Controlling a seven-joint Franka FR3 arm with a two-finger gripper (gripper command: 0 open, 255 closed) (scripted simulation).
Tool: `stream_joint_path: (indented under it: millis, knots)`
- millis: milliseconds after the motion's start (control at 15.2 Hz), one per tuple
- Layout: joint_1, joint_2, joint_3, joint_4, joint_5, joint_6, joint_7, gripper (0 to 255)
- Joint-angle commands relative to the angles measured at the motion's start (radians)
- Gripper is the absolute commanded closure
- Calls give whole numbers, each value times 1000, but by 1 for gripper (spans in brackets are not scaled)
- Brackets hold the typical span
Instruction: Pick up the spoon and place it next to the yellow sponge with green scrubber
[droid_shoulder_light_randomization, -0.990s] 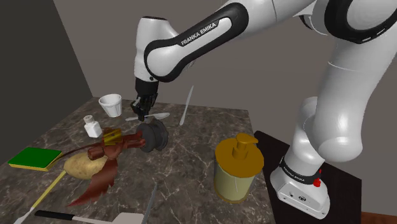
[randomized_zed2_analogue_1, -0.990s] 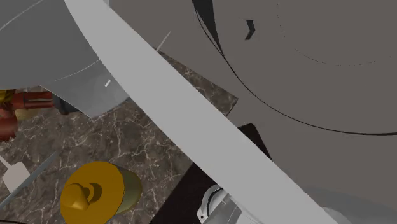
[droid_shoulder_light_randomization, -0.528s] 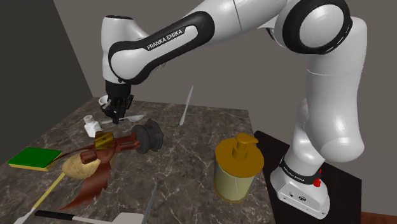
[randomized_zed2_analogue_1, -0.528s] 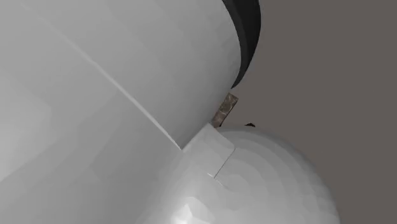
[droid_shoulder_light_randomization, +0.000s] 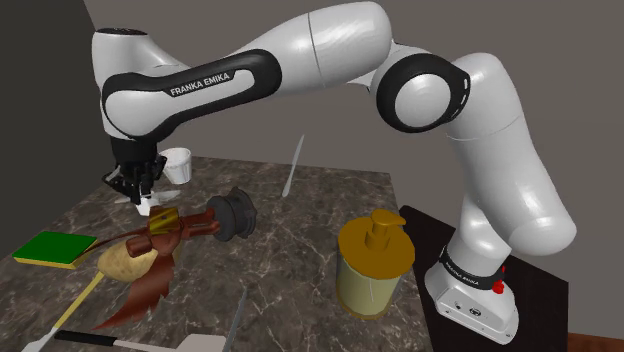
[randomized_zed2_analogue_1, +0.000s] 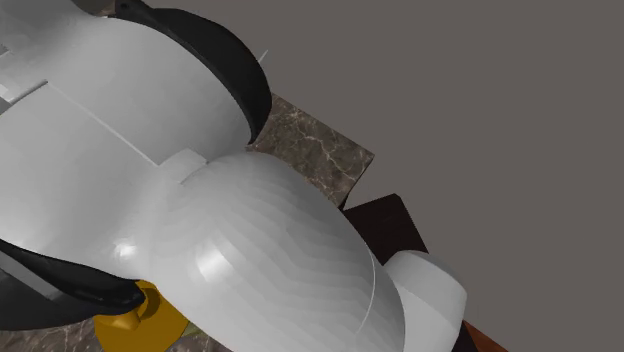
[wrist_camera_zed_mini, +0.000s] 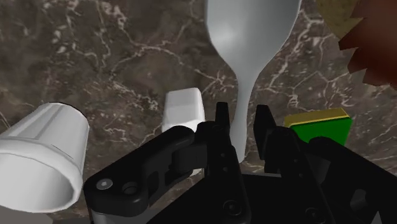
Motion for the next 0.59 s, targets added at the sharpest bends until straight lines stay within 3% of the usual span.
stream_joint_path:
  millis: [0, 528]
  knots:
    - [3, 30, -1, 26, -2, 5, 2, 255]
    - [2, 54, -2, -42, -2, 96, -2, 255]
